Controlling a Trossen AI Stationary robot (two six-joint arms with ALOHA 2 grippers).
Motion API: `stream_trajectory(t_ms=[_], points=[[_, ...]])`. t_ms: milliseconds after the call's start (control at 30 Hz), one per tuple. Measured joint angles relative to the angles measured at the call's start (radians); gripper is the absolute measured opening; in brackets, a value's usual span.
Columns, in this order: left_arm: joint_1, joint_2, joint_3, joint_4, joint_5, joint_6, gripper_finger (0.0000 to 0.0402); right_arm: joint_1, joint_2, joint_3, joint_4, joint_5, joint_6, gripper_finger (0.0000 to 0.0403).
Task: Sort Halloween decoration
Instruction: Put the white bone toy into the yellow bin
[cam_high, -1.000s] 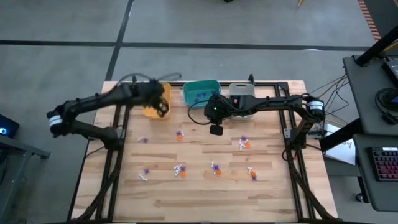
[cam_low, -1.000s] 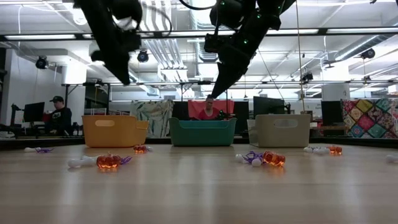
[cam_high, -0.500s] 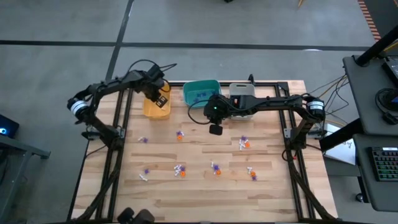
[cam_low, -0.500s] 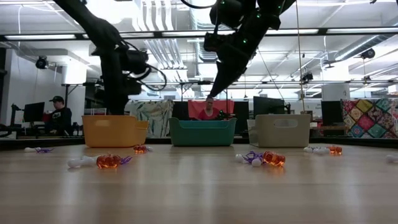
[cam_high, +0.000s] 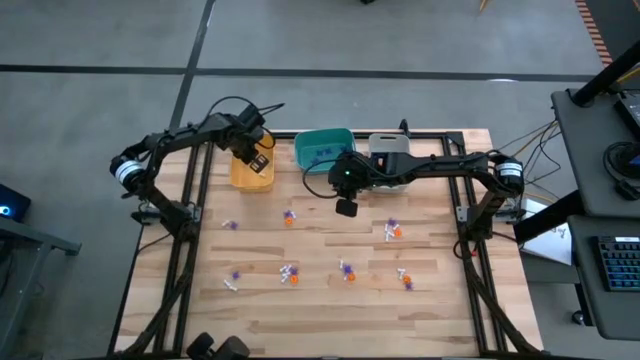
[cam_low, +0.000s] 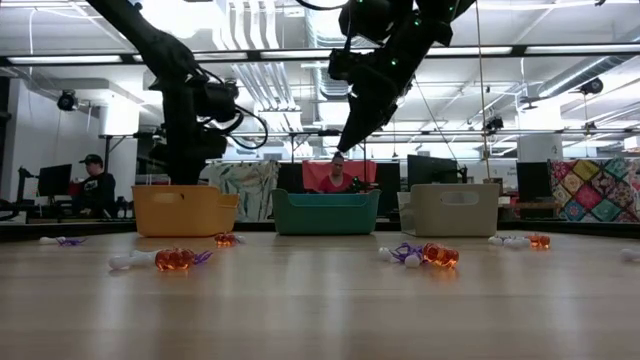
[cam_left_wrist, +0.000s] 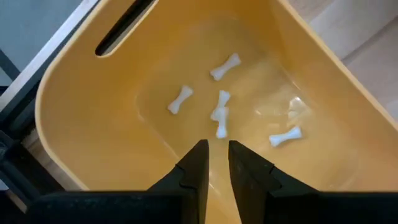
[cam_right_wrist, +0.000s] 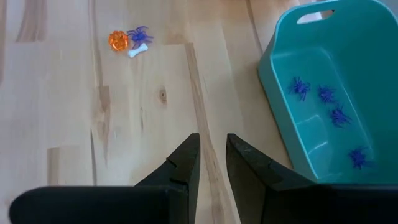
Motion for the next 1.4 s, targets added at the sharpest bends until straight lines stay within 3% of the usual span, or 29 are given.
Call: stream_trajectory(t_ms=[367,533,867,1167,1400], points=[[-0.072,-0.114,0.0,0.047,0.037,-0.034,0.0057,0.051,-0.085,0.0,-0.289,-0.037,0.286,0.0068],[-0.192,-0.23,0.0,0.161,0.104,-0.049,0.0057,0.128,-0.091,0.0,-0.443,-0.064,0.468,0.0068],[-0.471,-0.385,0.0,0.335,0.108,-0.021,0.0057,0.309,-0.084,-0.004,-0.581,-0.054,0.713,0.0068],[-0.671,-0.365,-0.005,0.399,0.107,-0.02,0.0057,0.39,-0.085,-0.013,-0.687,-0.03,0.857,0.0068],[-0.755,-0.31,-0.016,0.446,0.107,-0.019,0.0057,0.411,-0.085,-0.05,-0.669,0.008,0.874,0.0068]])
